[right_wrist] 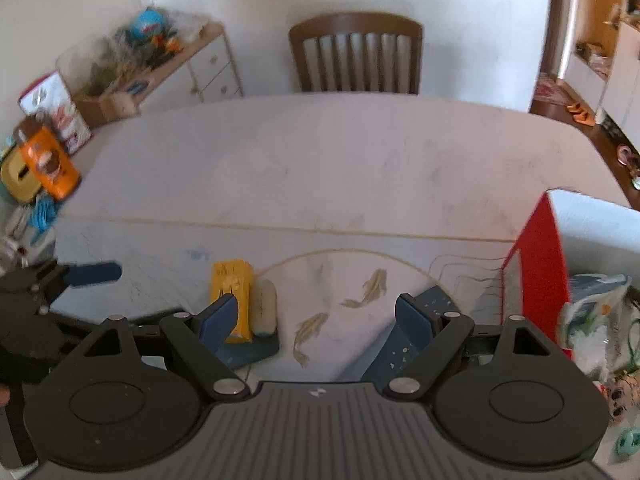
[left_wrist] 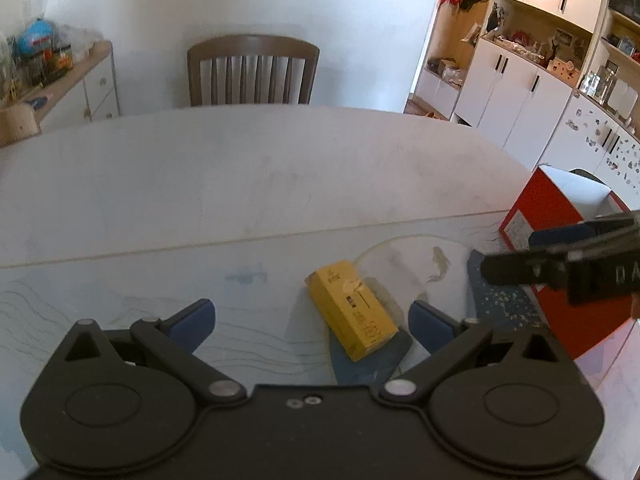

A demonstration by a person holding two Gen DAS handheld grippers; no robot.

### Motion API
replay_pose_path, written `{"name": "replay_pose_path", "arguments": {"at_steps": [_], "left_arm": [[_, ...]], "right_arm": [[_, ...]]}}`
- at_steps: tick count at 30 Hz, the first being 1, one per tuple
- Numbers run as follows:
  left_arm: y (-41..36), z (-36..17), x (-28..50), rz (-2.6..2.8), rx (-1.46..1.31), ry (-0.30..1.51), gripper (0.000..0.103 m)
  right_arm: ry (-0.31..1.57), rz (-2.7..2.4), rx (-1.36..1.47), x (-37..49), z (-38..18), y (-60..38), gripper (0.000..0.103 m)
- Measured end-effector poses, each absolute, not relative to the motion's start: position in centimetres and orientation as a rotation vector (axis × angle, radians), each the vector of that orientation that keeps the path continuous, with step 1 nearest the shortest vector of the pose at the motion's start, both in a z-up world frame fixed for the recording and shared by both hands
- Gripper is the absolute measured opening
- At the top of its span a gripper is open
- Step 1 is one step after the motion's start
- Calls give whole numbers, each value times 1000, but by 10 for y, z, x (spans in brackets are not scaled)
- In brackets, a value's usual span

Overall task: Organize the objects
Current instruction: 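Grasp the yellow snack box with the left tool while the right tool grasps the pale cylinder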

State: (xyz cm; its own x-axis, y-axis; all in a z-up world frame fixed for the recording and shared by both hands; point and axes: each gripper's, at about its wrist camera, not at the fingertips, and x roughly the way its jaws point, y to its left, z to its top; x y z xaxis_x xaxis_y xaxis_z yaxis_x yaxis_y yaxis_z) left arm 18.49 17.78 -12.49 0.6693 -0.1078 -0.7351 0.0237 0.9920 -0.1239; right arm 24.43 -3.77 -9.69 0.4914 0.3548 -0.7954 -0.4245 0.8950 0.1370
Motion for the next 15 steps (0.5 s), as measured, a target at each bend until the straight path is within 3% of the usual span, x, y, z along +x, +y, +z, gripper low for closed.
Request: {"name": "replay_pose_path", "arguments": {"at_steps": [15], "left_arm": [[164,-158,214,-79,-99,891,102]], "right_arm": [[1039,465,-101,276,-133,-32,86]]}}
